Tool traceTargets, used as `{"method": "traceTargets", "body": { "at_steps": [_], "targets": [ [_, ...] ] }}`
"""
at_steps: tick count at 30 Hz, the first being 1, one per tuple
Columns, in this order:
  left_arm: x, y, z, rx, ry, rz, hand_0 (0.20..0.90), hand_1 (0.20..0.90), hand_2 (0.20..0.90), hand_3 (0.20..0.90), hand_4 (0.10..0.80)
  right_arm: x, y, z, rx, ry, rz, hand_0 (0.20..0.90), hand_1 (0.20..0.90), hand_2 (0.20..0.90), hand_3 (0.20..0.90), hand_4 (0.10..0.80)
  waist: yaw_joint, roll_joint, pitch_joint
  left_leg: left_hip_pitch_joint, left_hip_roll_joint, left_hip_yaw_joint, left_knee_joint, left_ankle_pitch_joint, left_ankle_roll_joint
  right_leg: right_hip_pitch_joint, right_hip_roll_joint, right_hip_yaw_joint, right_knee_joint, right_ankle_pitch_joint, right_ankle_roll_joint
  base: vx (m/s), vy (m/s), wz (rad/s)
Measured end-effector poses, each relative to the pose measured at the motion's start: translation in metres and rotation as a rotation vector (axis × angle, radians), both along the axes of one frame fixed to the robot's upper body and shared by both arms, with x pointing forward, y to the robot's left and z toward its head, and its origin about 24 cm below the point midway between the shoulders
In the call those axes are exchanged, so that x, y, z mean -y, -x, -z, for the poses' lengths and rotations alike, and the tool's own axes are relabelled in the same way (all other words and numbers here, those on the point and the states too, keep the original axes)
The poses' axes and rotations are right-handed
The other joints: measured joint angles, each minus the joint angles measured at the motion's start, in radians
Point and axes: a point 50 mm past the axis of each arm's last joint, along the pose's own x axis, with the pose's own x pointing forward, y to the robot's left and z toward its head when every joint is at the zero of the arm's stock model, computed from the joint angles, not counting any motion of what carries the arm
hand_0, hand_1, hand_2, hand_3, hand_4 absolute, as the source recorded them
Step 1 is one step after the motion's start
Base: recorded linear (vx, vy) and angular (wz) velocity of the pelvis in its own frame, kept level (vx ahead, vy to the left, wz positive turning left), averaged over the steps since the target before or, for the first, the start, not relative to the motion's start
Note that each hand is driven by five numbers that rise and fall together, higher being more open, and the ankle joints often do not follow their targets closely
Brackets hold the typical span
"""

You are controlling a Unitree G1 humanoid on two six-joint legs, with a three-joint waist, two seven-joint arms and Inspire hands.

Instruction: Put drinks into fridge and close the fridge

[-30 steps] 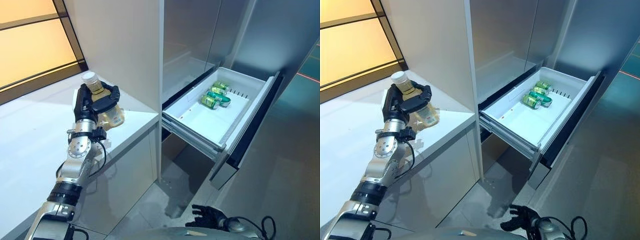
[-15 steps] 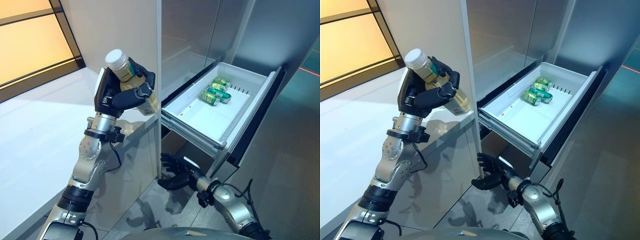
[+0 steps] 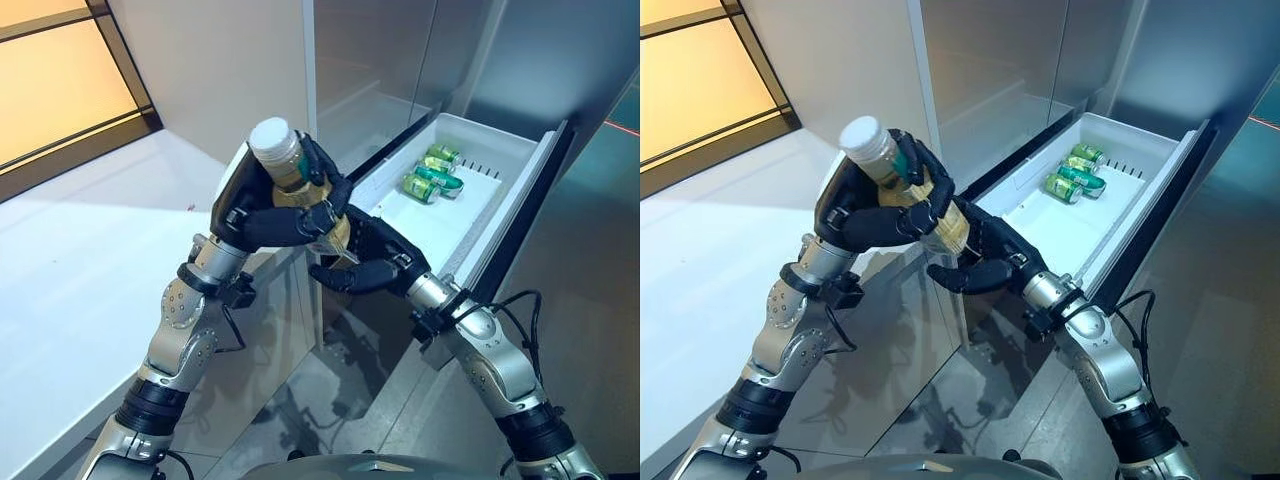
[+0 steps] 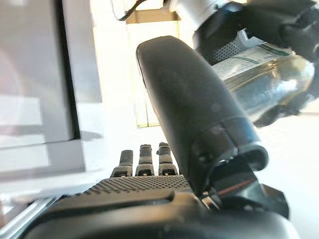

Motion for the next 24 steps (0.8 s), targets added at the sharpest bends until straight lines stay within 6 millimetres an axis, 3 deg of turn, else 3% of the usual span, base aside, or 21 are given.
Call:
{"method": "traceTargets", "body": {
  "at_steps": [15,19,24],
  "targets": [
    [0.017,0.001,0.014,-0.047,-0.165,0.005,0.3,0.3,0.3,0.2,0.1,0.006,0.003,0.008,-0.084,0.06,-0.064,0.9,0.9,0.9,0.9,0.8,-0.001,0.002,0.001,-0.002,0.001,0.002,0.0,-0.002,0.0,-0.002,0.001,0.001,0.0,0.0,0.0,0.0,0.0,0.0],
    [0.016,0.0,0.02,-0.035,-0.291,-0.043,0.3,0.3,0.3,0.2,0.1,0.005,0.0,0.003,-0.059,0.082,-0.088,0.9,0.9,0.9,0.9,0.8,-0.01,0.002,0.002,-0.002,0.001,0.003,0.0,-0.002,0.0,-0.003,0.001,0.002,0.0,0.0,0.0,0.0,0.0,0.0],
    [0.012,-0.005,0.03,-0.092,-0.321,-0.067,0.3,0.3,0.3,0.2,0.1,0.003,-0.005,-0.007,-0.021,0.098,-0.104,0.9,0.9,0.9,0.9,0.8,-0.02,0.003,0.002,-0.002,0.001,0.01,0.0,-0.002,0.0,-0.006,0.002,0.009,0.0,0.0,0.0,-0.007,-0.006,-0.02]
  ]
}}
